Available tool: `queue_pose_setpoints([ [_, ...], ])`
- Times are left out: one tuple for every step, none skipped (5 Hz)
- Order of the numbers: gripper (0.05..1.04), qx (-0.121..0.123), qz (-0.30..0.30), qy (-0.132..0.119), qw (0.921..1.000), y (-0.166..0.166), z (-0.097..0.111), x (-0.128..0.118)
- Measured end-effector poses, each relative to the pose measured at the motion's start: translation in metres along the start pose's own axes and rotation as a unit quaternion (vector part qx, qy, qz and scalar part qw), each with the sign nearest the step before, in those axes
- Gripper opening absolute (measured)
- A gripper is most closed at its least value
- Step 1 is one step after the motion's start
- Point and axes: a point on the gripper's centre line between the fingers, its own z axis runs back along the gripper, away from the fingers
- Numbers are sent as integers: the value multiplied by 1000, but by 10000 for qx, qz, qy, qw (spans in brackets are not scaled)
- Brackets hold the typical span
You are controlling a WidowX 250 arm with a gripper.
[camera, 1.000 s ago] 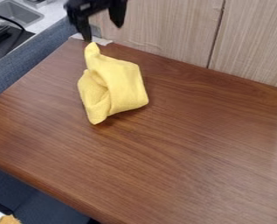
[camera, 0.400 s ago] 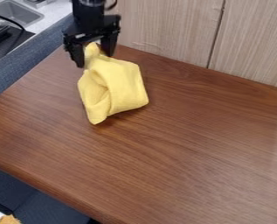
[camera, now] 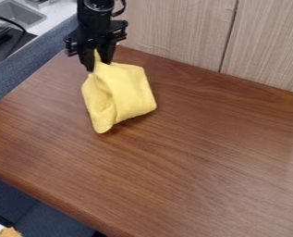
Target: Unfold the cloth from the top to the bottom
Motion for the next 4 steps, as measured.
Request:
queue_pose_setpoints([
  [162, 45, 57, -22, 10000, 1, 1, 3],
  [69, 31, 53, -8, 10000, 0, 3, 3],
  [63, -197, -200, -12, 9996, -11, 10, -7],
  [63, -569, -811, -101, 9950, -25, 34, -38],
])
